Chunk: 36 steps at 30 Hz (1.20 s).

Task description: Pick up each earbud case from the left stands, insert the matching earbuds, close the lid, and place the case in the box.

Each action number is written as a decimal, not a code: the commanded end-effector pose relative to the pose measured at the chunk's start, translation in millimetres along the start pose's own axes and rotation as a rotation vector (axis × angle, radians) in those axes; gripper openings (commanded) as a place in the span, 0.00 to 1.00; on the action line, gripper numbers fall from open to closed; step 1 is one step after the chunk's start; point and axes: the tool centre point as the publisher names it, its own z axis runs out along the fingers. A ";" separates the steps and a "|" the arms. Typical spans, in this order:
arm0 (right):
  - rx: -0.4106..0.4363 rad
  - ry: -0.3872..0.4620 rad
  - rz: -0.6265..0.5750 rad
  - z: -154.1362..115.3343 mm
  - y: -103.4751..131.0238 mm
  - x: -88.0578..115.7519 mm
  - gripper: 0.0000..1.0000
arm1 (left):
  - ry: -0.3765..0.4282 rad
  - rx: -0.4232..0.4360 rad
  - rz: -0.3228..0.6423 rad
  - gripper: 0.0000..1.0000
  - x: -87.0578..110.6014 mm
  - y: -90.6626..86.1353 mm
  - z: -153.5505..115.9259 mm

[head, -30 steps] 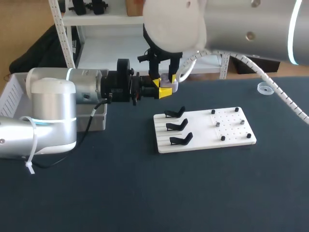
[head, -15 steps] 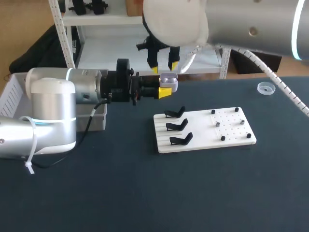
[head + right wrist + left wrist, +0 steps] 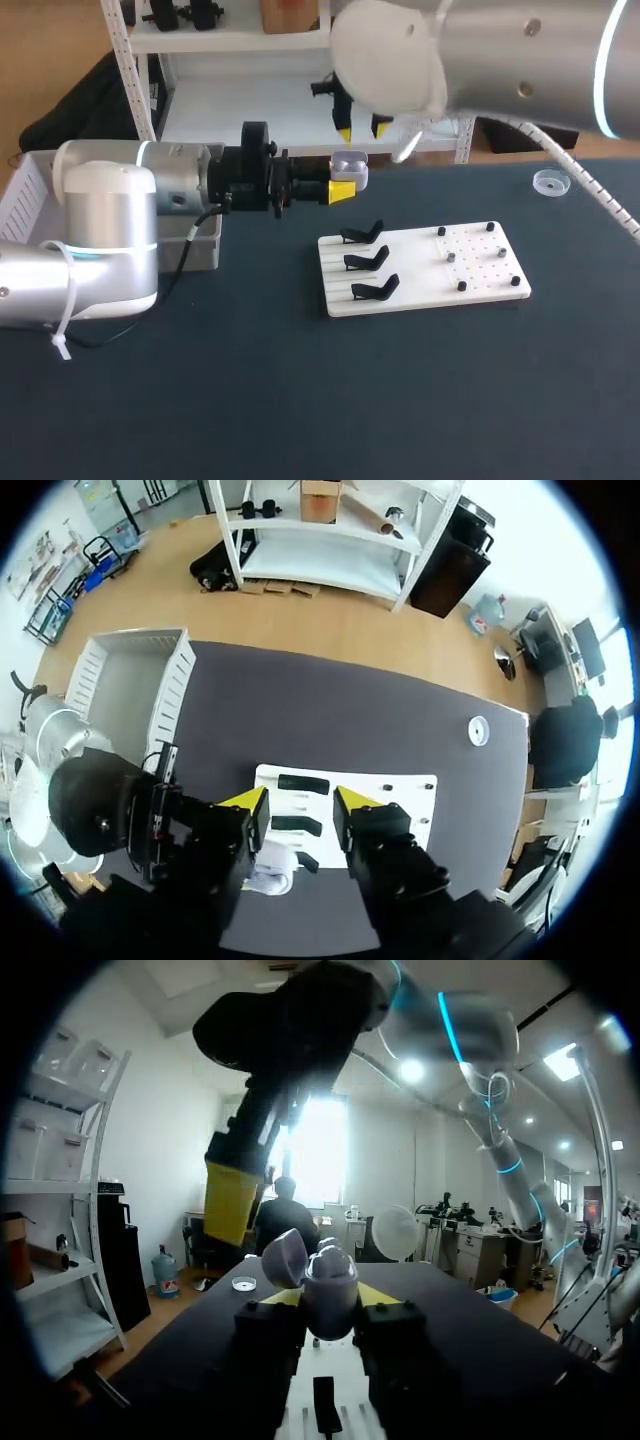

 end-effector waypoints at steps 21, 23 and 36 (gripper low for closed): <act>-0.091 -0.135 0.129 -45.7 -2.0 46.0 0.48 | -0.002 -0.003 0.001 0.00 0.3 -1.0 0.0; -0.150 -0.214 0.165 -61.8 -5.7 50.5 0.74 | -0.002 -0.003 0.001 0.00 0.3 -1.0 0.0; -0.234 -0.290 0.192 -72.2 -5.4 65.2 1.00 | 0.006 -0.014 0.112 0.00 -39.5 5.3 -37.1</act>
